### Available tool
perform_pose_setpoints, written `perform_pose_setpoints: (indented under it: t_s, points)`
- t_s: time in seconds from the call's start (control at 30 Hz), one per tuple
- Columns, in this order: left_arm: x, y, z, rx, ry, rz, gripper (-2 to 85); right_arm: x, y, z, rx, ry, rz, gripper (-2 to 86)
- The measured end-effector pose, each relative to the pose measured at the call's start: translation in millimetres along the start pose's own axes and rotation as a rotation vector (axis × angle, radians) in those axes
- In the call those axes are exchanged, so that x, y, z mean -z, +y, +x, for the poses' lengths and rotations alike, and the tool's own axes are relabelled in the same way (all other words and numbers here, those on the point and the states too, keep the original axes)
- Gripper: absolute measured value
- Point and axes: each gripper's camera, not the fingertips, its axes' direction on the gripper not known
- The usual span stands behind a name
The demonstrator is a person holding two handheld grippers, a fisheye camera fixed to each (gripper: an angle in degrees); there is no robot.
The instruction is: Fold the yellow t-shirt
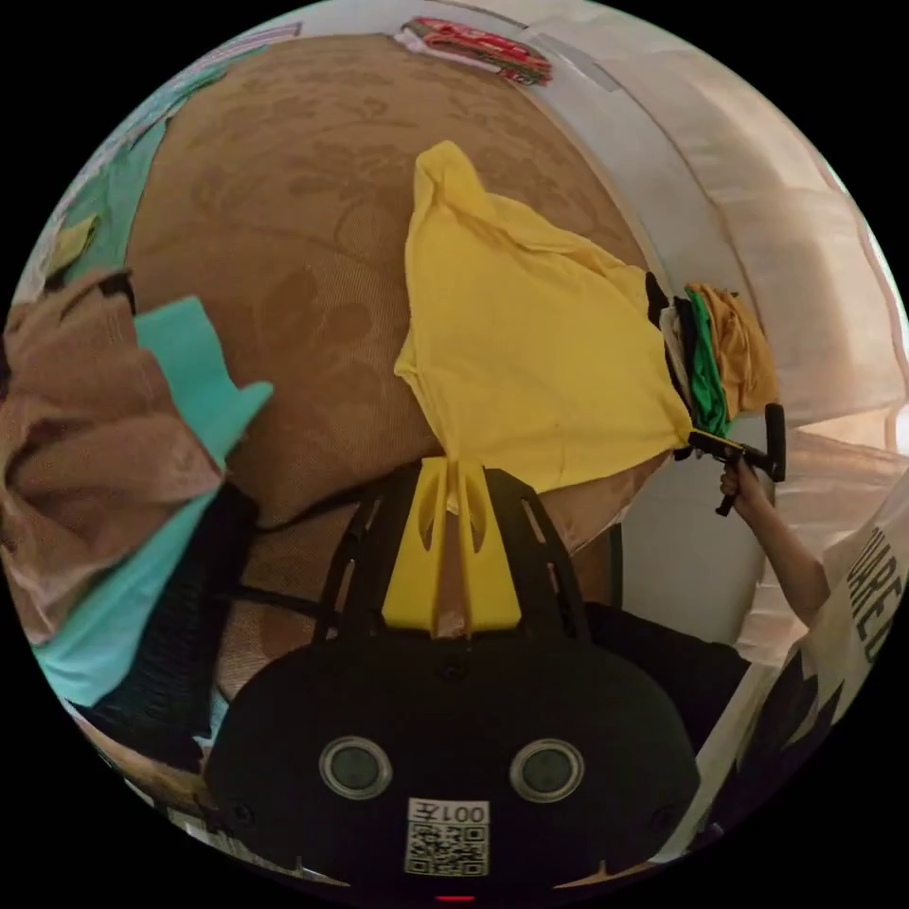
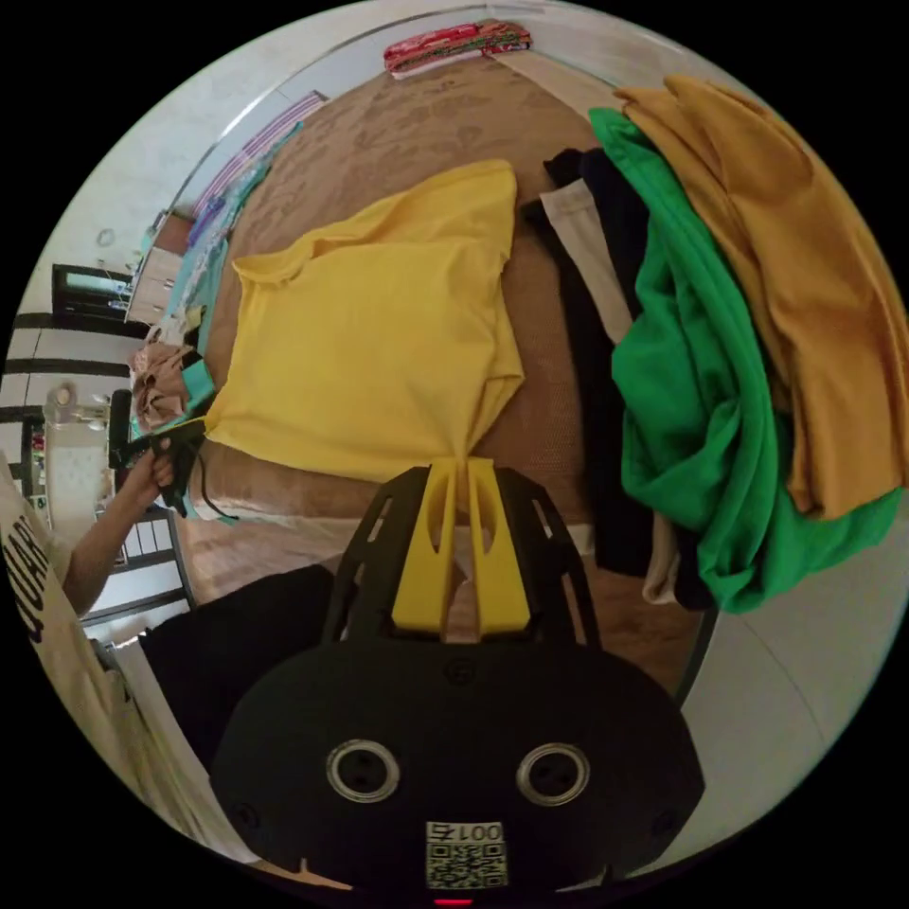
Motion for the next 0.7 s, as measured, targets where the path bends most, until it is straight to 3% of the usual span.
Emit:
perform_pose_setpoints:
  t_s: [0.2,0.27,0.37,0.43,0.53,0.6,0.7]
  points:
    - [0,14,57,0.054,-0.066,-0.008,4.5,20,-1,-44,0.035,0.062,-0.004,5.7]
    - [10,15,90,-0.035,-0.183,-0.008,5.7,40,-5,-83,0.189,0.171,0.021,7.0]
    - [13,18,166,-0.396,-0.377,-0.05,6.3,48,-12,-142,0.478,0.25,-0.013,7.8]
    - [-9,26,221,-0.733,-0.474,-0.178,6.9,38,-15,-167,0.611,0.27,-0.075,8.6]
    - [-39,44,265,-1.072,-0.58,-0.3,7.5,16,-17,-191,0.779,0.342,-0.183,9.3]
    - [-49,51,281,-1.198,-0.629,-0.333,7.2,8,-18,-198,0.845,0.399,-0.237,8.9]
    - [-47,47,301,-1.247,-0.533,-0.383,6.0,5,-24,-205,0.921,0.455,-0.294,7.0]
